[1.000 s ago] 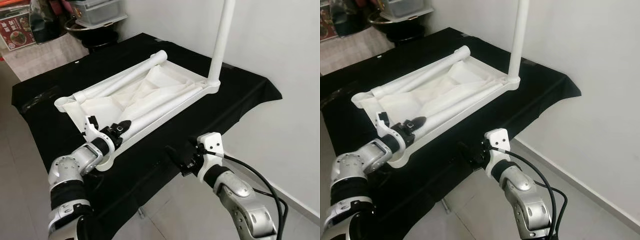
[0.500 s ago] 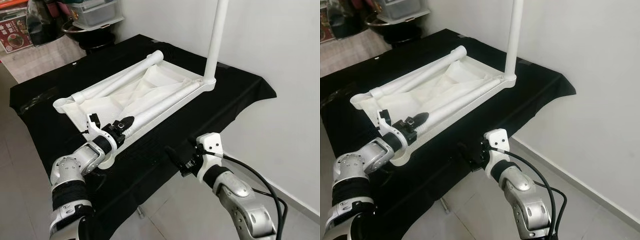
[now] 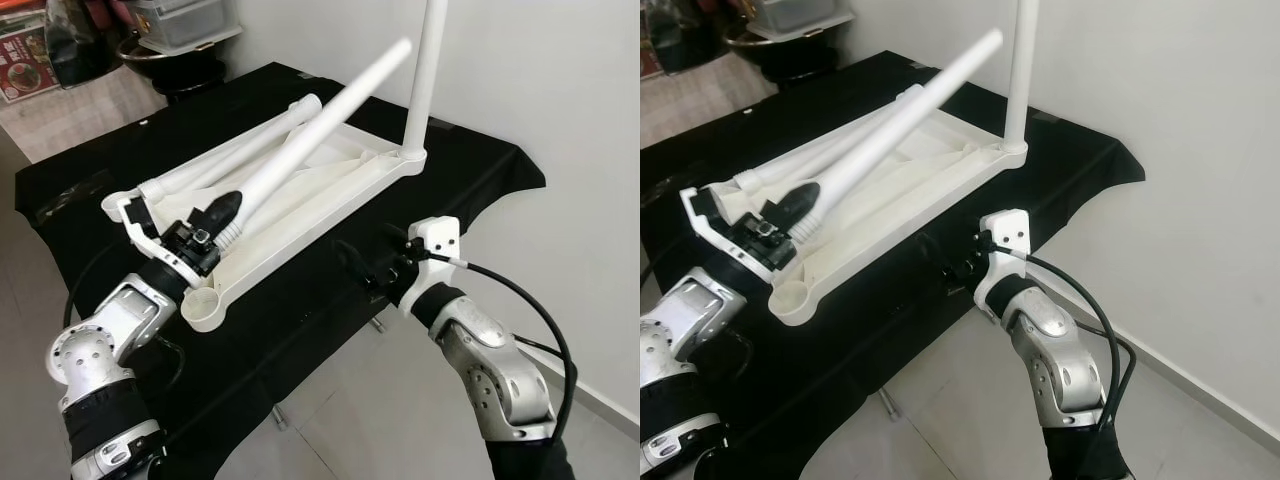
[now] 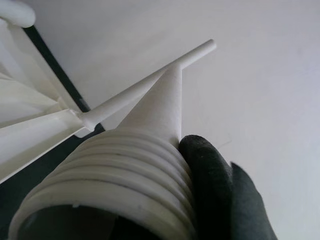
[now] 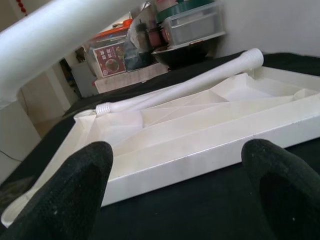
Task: Building children table
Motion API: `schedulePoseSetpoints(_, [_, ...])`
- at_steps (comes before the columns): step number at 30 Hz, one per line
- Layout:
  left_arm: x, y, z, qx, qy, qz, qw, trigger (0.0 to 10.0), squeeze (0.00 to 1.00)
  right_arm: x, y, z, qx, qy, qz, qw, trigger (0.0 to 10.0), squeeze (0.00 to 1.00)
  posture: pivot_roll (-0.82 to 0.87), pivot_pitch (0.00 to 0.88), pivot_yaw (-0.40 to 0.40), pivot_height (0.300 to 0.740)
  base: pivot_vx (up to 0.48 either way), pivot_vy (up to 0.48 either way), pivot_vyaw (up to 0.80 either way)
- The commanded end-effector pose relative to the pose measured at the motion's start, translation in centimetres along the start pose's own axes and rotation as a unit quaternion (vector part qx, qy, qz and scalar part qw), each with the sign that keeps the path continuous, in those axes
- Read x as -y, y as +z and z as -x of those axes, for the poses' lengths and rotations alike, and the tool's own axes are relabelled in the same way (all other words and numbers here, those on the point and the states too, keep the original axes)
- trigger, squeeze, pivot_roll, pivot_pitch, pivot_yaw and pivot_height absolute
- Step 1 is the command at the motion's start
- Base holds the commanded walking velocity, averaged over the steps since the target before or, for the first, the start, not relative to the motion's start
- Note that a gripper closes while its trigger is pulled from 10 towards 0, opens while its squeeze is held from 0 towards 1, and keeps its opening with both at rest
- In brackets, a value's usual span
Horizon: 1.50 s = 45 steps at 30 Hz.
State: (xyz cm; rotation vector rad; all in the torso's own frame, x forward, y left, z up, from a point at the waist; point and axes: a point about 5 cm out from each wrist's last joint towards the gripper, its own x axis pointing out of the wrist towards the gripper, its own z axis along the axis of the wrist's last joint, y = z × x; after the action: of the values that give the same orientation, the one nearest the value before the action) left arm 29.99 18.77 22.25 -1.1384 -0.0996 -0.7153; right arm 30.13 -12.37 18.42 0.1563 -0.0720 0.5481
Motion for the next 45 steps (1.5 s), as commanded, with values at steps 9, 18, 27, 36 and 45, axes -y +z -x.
schedulePoseSetpoints(9, [1.9,-1.2,1.4,-0.019,-0.060,-0.005,0.998,0.0,0.00,-1.0,7.8,-1.1,0.187,0.200,-0.339,0.900,10.0,0.00,-0.06,0.036,0.034,0.740,0.000,0.000,0.00])
schedulePoseSetpoints(18, [2.6,-2.1,1.5,-0.017,-0.082,0.015,0.996,0.0,0.00,-3.1,8.8,-0.7,0.177,0.312,-0.300,0.884,10.0,0.00,-0.05,0.029,0.027,0.740,0.000,0.000,0.00])
schedulePoseSetpoints(27, [3.7,-3.4,1.1,-0.030,-0.111,0.028,0.993,0.0,0.00,-4.0,7.7,-1.2,0.123,0.321,-0.316,0.884,10.0,1.00,-0.04,0.023,0.022,0.740,0.000,0.000,0.00])
schedulePoseSetpoints(36, [4.2,-3.2,1.3,-0.028,-0.116,0.022,0.993,0.0,0.00,-2.5,7.1,-0.2,0.105,0.327,-0.306,0.888,10.0,0.33,-0.03,0.017,0.015,0.740,0.000,0.000,0.00])
schedulePoseSetpoints(45, [4.6,-3.1,1.2,-0.030,-0.126,0.019,0.991,0.0,0.00,-2.2,5.0,0.6,0.057,0.314,-0.291,0.902,10.0,0.21,-0.04,0.009,0.018,0.740,0.000,0.000,0.00])
